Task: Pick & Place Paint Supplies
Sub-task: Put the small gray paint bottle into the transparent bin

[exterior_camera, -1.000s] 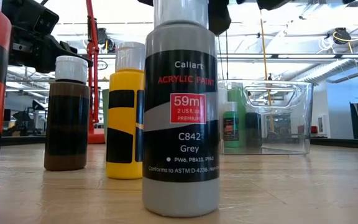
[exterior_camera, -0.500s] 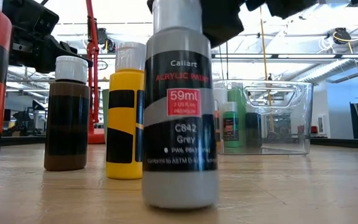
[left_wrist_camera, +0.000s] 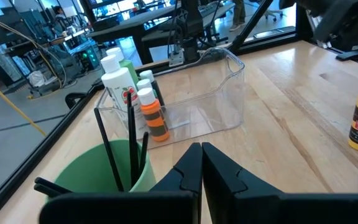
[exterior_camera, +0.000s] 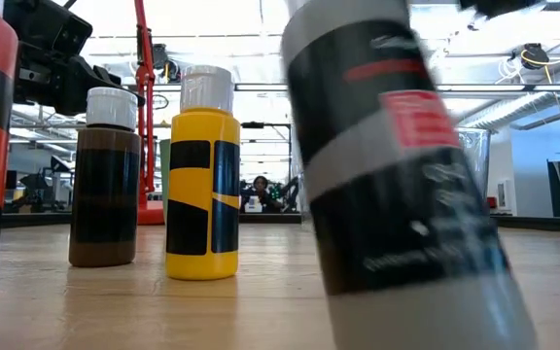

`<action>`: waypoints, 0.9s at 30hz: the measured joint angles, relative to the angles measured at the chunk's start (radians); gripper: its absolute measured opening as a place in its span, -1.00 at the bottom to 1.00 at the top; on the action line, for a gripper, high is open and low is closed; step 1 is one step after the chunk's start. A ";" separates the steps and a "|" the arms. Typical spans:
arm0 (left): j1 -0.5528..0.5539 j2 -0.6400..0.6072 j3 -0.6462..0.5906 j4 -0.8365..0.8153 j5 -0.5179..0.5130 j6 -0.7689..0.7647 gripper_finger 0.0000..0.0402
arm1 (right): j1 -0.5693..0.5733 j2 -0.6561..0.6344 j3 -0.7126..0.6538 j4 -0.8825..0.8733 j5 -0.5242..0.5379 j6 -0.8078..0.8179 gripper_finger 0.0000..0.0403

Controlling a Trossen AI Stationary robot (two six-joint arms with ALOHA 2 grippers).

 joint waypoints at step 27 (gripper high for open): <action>0.000 0.000 0.000 -0.011 -0.001 0.018 -0.93 | 0.041 0.001 0.000 0.034 -0.008 -0.035 0.05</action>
